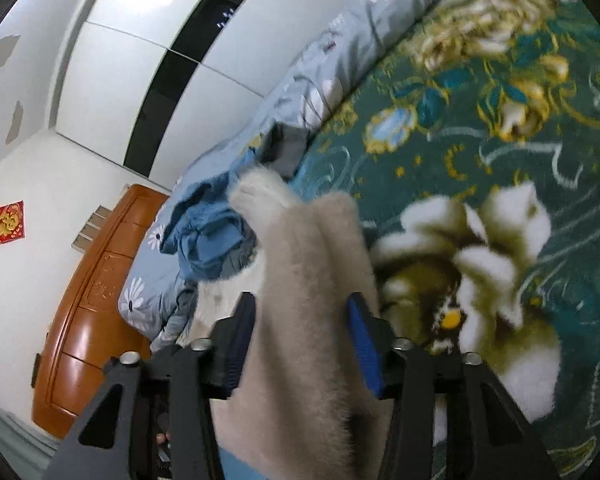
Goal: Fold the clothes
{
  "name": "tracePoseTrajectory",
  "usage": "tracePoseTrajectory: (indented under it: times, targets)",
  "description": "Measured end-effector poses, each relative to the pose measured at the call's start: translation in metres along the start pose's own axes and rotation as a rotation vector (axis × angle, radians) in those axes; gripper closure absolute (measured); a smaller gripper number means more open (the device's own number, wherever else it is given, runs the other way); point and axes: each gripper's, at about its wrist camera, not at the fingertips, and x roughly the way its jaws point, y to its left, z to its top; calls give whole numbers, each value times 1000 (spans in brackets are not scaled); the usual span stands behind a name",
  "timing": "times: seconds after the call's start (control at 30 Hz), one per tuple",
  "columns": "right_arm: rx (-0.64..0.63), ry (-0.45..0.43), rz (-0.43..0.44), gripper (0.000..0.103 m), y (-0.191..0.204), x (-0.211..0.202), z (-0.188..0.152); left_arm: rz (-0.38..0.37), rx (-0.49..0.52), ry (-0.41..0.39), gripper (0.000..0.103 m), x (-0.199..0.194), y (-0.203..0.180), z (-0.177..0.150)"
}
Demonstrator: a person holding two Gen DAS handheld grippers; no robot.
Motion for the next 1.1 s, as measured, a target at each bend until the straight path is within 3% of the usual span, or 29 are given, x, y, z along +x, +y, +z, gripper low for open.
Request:
tracePoseTrajectory:
  times: [0.07,0.2,0.4,0.5,0.6,0.67,1.0,1.07,1.1]
  targets:
    - [-23,-20,-17,83,6,-4,2,-5,-10,-4,81,-2,2,-1]
    - [-74,-5,-25,90,16,-4,5,-8,35,-35,89,-11,-10,-1]
    - [-117,-75,112,91,31,-26,10,-97,69,-146,90,-47,-28,10]
    - [-86,-48,46,91,11,-13,9,-53,61,-126,90,-41,-18,9]
    - [14,13,2,91,-21,10,2,13,-18,-46,90,-15,5,0]
    - [64,11,42,91,-33,11,0,0,-66,-33,90,-9,17,-6]
    - [19,28,27,90,-28,12,4,-5,-63,-31,86,-9,16,-5]
    - [-2,22,18,87,-24,7,4,-2,-58,-39,81,-12,13,-3]
    - [-15,18,12,87,-22,4,4,5,-52,-47,73,-15,12,-2]
